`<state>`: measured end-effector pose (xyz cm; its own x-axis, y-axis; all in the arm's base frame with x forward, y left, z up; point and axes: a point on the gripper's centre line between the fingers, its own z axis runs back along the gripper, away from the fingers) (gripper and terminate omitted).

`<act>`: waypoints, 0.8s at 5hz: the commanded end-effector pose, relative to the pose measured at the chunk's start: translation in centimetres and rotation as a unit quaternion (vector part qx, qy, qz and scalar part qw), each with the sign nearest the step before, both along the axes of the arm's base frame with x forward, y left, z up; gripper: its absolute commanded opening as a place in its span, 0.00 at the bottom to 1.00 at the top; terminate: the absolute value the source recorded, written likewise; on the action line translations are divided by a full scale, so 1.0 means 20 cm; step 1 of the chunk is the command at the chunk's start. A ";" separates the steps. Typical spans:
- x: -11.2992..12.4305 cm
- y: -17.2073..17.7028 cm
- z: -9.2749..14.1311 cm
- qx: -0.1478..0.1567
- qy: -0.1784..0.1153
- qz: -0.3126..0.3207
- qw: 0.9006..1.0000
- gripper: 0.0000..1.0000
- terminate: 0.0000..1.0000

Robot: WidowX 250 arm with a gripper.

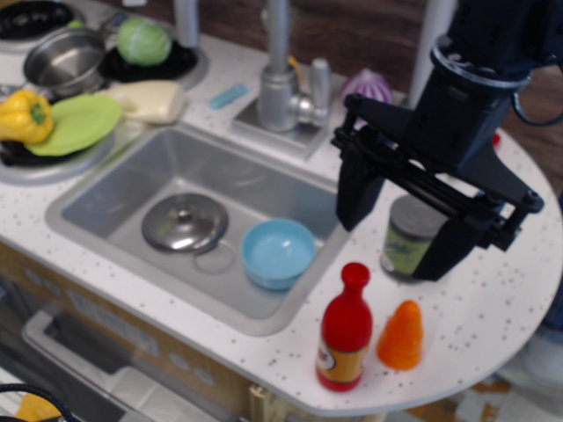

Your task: Put red bottle in sink

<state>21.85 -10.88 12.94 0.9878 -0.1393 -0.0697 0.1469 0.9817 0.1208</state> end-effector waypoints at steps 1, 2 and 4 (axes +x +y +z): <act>0.00 0.02 -0.08 -0.025 -0.064 0.001 0.998 1.00 0.00; -0.01 0.05 -0.13 -0.034 -0.078 -0.005 0.996 1.00 0.00; -0.01 0.08 -0.20 -0.066 -0.087 -0.001 0.994 0.00 0.00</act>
<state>21.23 -9.12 8.24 0.9905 -0.1219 0.0636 0.1222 0.9925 -0.0019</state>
